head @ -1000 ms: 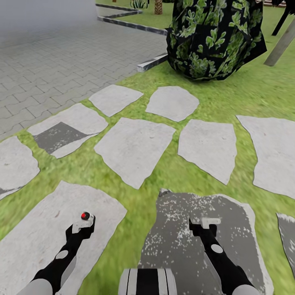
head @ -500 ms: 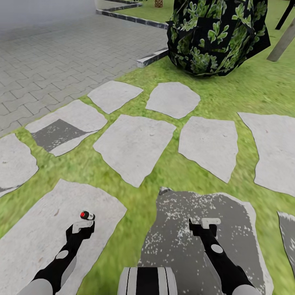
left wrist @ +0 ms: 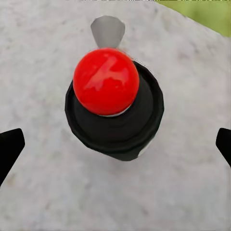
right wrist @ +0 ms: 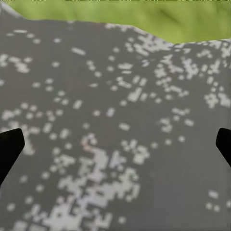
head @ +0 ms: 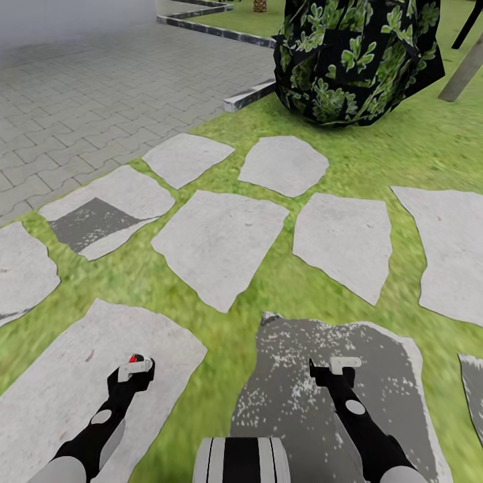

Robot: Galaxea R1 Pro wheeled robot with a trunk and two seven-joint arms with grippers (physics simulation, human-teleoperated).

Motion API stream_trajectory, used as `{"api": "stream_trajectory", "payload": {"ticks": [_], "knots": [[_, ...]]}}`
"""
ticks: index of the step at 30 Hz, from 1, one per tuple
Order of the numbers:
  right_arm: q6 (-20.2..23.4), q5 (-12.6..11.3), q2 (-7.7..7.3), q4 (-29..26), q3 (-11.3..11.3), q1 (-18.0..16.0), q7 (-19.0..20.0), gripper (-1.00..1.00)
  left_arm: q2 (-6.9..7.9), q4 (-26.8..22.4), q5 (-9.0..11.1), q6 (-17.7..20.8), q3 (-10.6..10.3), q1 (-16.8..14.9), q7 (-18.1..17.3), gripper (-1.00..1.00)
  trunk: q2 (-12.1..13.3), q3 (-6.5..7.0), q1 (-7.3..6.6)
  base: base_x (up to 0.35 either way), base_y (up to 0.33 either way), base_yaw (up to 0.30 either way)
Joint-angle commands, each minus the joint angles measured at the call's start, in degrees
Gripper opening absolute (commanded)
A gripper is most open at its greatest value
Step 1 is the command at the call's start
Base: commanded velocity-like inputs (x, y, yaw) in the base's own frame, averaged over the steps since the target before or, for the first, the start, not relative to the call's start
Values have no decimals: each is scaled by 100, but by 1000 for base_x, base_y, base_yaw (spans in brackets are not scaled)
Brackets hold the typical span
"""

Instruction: In the garden, pick up the pesticide atomizer on the floor and spray pesticide onto both trees until each tree trunk is fully covered.

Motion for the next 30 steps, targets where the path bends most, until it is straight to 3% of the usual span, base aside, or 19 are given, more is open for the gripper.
{"api": "stream_trajectory", "payload": {"ticks": [1, 30], "knots": [[-14, 12, -1, 4, 5, -2, -20, 100, -2, 5, 15, -18, 3, -2, -2, 100, -1, -3, 0, 70, 0, 0], [-14, 12, -1, 13, 5, -2, -20, 100, 2, 5, 24, -19, 3, -2, 4, 100, -1, 28, 0, 5, 0, 0]]}}
